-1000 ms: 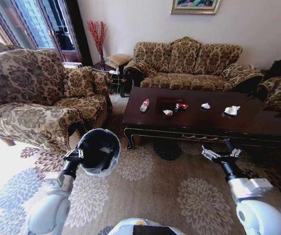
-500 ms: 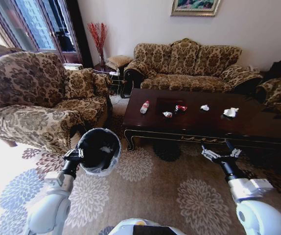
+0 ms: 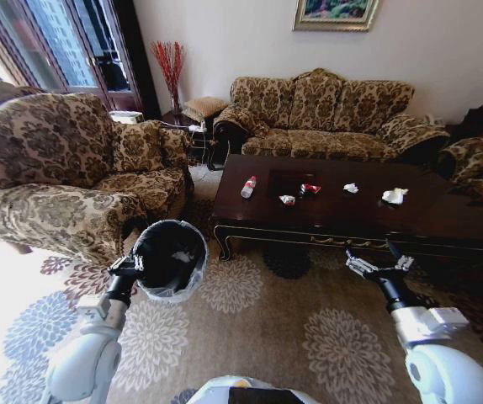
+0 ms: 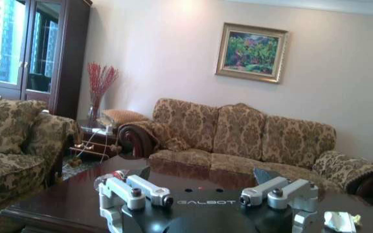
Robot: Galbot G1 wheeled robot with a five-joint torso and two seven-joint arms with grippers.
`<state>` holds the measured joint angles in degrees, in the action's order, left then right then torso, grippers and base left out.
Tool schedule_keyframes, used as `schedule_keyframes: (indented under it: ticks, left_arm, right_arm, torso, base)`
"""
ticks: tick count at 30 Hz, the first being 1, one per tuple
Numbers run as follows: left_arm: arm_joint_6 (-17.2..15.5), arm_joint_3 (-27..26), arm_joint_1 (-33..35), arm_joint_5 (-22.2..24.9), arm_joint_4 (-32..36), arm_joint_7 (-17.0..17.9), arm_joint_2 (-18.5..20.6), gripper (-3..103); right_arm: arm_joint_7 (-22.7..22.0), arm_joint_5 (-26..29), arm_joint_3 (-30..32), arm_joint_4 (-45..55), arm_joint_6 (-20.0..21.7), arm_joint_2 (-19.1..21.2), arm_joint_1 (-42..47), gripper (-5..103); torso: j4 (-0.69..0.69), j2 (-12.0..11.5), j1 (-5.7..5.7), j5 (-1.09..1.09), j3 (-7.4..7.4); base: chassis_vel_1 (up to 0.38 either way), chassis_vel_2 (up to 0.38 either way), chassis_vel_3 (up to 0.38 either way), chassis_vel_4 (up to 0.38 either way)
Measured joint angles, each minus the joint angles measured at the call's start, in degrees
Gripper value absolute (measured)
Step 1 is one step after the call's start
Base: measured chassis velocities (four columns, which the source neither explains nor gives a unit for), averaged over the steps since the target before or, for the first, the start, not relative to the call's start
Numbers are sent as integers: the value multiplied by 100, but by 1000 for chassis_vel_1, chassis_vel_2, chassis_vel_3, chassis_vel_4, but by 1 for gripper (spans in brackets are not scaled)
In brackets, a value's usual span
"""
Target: Move to the front of the table and place the trash on the table into the trash bin.
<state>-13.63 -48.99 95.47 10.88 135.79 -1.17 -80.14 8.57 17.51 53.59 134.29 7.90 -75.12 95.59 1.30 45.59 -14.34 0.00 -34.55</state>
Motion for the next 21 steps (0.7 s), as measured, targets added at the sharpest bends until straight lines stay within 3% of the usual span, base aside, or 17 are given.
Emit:
schedule_keyframes:
  ticks: [21]
  left_arm:
    - [17,-3,5,2,-5,-8,0,3]
  right_arm:
    - [4,-36,-1,34,-1,-4,43,100]
  torso:
    - [0,539,-240,0,-299]
  base:
    - [0,0,0,0]
